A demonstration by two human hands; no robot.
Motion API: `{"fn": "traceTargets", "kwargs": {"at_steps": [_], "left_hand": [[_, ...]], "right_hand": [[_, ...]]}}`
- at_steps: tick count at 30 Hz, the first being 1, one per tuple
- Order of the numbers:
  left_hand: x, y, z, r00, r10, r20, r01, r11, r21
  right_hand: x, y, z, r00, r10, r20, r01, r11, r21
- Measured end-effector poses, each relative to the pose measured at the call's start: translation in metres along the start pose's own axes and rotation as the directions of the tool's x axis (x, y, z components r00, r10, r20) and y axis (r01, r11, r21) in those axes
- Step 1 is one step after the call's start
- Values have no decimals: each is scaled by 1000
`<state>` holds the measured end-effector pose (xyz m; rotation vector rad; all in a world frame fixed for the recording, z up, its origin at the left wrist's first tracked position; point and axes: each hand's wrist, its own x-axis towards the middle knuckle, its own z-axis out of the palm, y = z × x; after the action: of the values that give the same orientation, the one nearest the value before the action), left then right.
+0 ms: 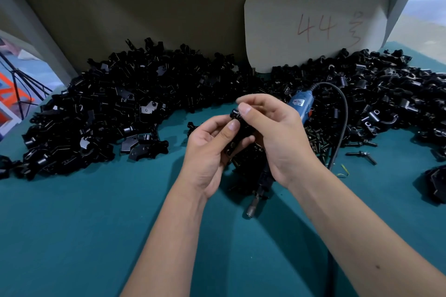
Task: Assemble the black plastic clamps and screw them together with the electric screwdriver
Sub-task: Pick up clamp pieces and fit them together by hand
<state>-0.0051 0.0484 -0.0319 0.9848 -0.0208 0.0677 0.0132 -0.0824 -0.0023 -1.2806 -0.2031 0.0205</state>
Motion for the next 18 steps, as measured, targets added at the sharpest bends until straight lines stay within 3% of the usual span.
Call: {"fn": "traceTargets", "kwargs": {"at_steps": [3,8,13,18], "left_hand": [[0,2,-2,1000,10,8,-10,1000,3],[0,0,0,1000,15,20,-16,999,45],[-1,0,0,1000,22,11,-22,1000,12],[-1,-2,3,999,8,41,-11,998,59]], "right_hand": [[0,-1,-1,1000,-2,10,2,1000,-14],[2,0,1,996,9,-89,-12,999,-37],[-2,2,2,1000,16,-5,-16,999,47],[-1,3,5,993,-1,-114,1,1000,2]]}}
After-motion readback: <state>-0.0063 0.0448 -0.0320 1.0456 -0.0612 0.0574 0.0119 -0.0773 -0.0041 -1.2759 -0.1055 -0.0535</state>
